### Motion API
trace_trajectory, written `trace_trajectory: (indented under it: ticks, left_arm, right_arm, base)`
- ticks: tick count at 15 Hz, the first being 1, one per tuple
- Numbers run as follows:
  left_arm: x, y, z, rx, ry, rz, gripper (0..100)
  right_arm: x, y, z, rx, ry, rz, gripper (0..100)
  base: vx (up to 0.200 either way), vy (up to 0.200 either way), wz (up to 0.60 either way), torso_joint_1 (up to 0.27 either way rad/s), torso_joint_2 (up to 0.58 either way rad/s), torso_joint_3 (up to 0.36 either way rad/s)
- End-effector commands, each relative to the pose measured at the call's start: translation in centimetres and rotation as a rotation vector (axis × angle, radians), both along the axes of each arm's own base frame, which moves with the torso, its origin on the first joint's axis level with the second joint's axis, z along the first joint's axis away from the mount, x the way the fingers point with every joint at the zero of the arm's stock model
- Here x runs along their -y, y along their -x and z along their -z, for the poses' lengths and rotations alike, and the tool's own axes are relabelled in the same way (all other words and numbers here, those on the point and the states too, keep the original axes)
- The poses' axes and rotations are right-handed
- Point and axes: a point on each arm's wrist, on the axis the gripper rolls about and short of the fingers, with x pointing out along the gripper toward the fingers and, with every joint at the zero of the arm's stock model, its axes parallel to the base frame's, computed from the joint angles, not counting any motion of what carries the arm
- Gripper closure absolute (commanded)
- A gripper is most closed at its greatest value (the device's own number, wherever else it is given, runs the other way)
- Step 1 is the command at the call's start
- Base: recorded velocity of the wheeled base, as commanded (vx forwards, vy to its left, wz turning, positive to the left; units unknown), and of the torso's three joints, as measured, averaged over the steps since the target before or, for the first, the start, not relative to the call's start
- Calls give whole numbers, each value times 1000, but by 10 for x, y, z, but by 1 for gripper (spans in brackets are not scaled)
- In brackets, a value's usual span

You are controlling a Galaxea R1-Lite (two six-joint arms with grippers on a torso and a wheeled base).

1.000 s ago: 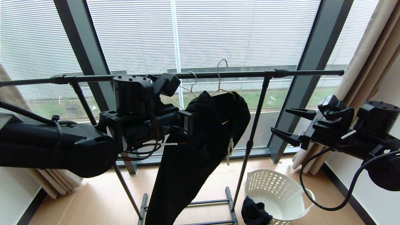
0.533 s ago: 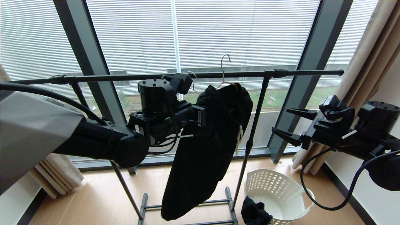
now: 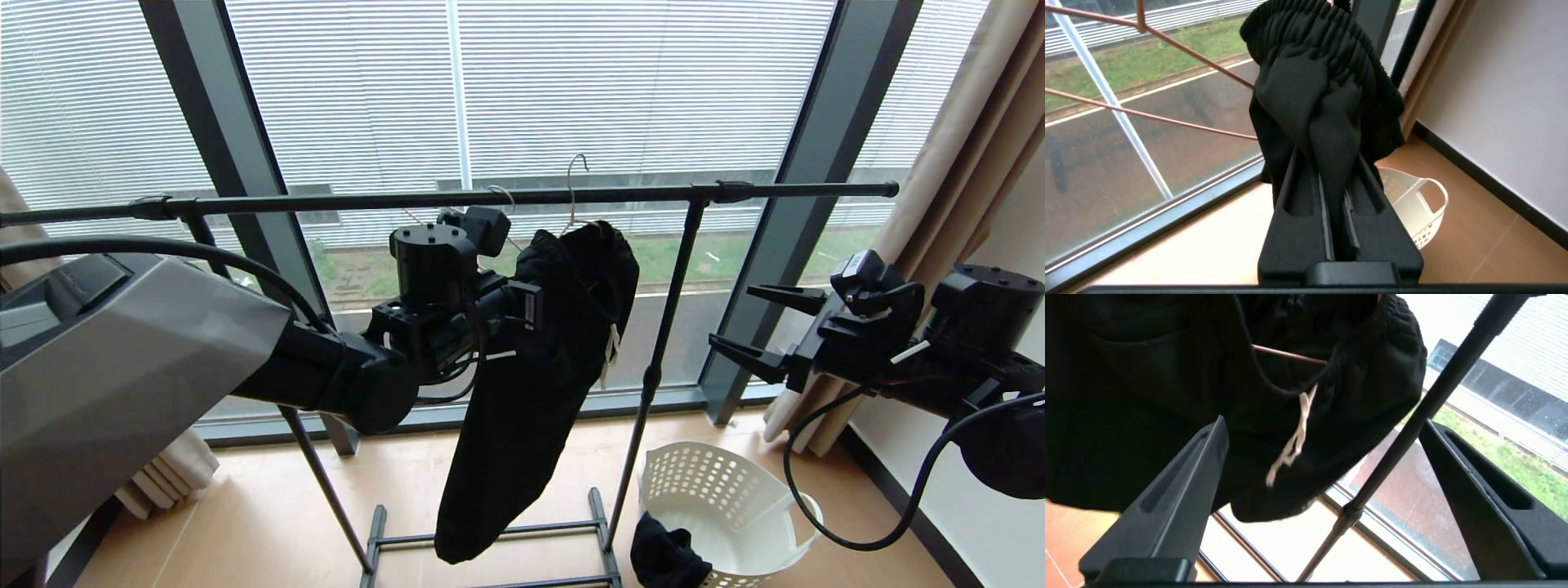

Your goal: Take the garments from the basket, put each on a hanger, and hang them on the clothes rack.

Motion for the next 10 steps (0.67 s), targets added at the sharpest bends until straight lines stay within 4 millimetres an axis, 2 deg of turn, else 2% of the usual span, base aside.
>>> trace_trajectory:
  ticks: [1,10]
  left_arm:
    - [4,-8,6,2,-1,-25,100]
    - [8,-20,19,-18,9,-56,100]
  right_arm:
    - [0,0,1,-3,0,-1,0]
    - [0,0,2,-6,0,-1,0]
  base:
    - [0,0,0,0,0,0]
    - [0,0,0,0,0,0]
